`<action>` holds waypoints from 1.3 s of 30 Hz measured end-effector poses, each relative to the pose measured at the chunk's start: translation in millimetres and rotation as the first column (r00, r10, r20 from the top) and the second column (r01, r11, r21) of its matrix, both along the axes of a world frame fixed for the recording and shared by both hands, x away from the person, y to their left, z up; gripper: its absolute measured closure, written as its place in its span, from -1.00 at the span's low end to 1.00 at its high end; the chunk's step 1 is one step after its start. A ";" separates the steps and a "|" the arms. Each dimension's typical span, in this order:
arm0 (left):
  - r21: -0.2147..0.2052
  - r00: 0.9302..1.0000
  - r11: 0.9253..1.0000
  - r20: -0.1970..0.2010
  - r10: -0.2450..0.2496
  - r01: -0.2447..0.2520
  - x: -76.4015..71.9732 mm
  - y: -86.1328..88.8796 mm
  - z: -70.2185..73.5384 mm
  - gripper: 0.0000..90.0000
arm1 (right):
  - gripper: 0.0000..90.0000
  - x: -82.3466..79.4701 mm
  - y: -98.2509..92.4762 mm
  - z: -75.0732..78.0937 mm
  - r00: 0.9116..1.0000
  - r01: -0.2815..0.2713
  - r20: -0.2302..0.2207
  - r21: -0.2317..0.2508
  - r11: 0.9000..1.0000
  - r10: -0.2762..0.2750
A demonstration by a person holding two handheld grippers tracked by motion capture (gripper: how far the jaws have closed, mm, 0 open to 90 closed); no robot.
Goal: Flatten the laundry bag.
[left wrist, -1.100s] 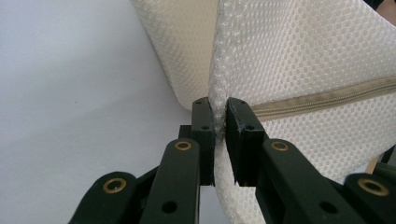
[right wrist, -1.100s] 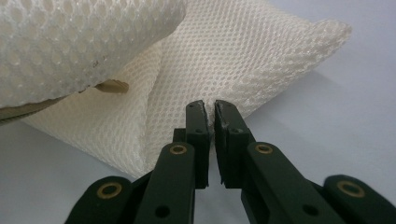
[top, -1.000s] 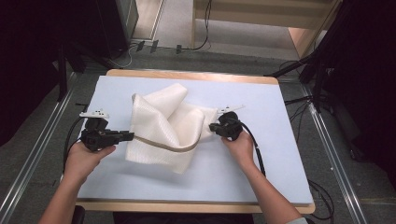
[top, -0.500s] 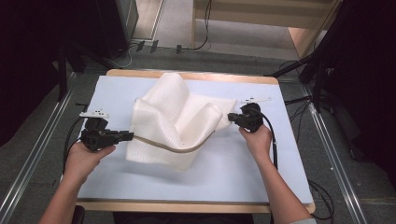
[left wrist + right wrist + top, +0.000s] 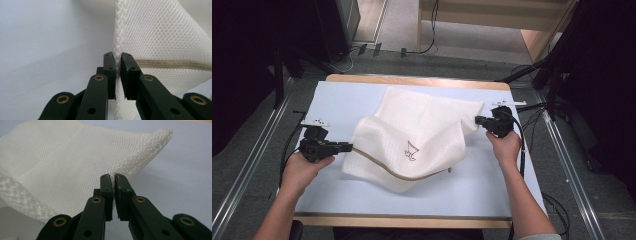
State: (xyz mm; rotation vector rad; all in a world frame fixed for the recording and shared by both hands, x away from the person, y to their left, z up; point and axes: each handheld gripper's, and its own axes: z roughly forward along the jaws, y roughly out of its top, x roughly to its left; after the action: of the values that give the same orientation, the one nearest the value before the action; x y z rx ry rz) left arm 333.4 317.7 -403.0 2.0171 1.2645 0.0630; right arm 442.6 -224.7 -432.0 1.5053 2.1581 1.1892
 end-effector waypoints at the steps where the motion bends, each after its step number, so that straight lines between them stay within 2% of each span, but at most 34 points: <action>1: 0.003 1.000 1.000 -0.008 0.005 -0.005 1.3 1.6 -2.2 0.86 | 0.94 1.1 -1.9 -1.5 1.000 0.002 -0.006 0.002 1.000 -0.002; 3: -0.001 0.999 1.000 -0.031 0.009 -0.009 3.6 4.9 -6.4 0.85 | 0.94 3.2 -2.8 -4.1 1.000 0.008 -0.010 -0.005 1.000 -0.008; 6: -0.013 1.000 1.000 -0.022 0.001 -0.002 4.5 9.3 -10.1 0.75 | 0.92 6.1 -1.2 -8.5 1.000 0.015 -0.016 -0.033 0.999 -0.015; 9: -0.062 0.999 0.998 -0.014 -0.029 0.028 4.1 13.0 -9.3 0.28 | 0.87 8.6 1.7 -14.3 0.999 0.016 -0.040 -0.045 0.999 -0.018; 12: -0.072 0.999 0.997 0.040 -0.033 0.036 1.6 12.1 0.4 0.06 | 0.58 8.4 1.4 -13.3 0.999 0.016 -0.038 -0.026 1.000 -0.017; 14: -0.083 0.998 0.996 0.054 -0.037 0.042 3.3 9.7 9.0 -0.03 | 0.46 6.1 -0.4 -8.5 1.000 0.018 -0.025 -0.007 1.000 -0.019; 18: -0.049 0.996 0.998 0.085 -0.025 0.029 12.3 1.5 23.3 -0.08 | 0.41 -4.4 -0.5 8.1 1.000 0.010 0.008 0.009 1.000 -0.010; 22: -0.035 0.995 0.999 0.092 -0.030 0.033 23.8 -4.5 26.3 -0.11 | 0.40 -15.7 3.1 16.5 1.000 -0.017 0.015 0.007 1.000 0.017; 23: -0.032 0.995 0.999 0.094 -0.027 0.030 32.0 -7.8 25.5 -0.11 | 0.40 -25.8 5.4 18.7 0.999 -0.035 0.014 0.001 0.999 0.035; 28: -0.019 0.997 0.999 0.069 -0.031 0.033 54.0 -12.3 16.0 -0.15 | 0.38 -46.1 5.3 21.3 0.998 -0.058 0.019 -0.017 0.998 0.058; 33: -0.019 0.999 0.999 0.022 -0.036 0.037 74.7 -20.7 2.8 -0.17 | 0.35 -65.1 4.6 24.2 0.997 -0.069 0.023 -0.014 0.998 0.069; 37: -0.022 0.999 0.999 -0.005 -0.048 0.048 83.4 -27.7 -2.9 -0.11 | 0.32 -75.6 7.9 27.9 0.996 -0.082 0.029 -0.020 0.996 0.083; 38: -0.033 0.999 0.998 -0.014 -0.048 0.047 86.0 -29.9 -5.0 -0.07 | 0.29 -82.7 10.7 31.2 0.995 -0.094 0.041 -0.020 0.995 0.094; 39: -0.040 0.999 0.998 -0.020 -0.050 0.049 87.7 -30.7 -6.5 -0.07 | 0.29 -82.7 10.7 31.2 0.995 -0.094 0.041 -0.020 0.995 0.094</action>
State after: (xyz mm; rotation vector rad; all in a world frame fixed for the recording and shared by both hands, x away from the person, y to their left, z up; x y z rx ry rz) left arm 421.0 287.0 -409.5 2.0194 1.2190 -0.0069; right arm 359.8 -214.0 -400.8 1.3734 2.2282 1.2168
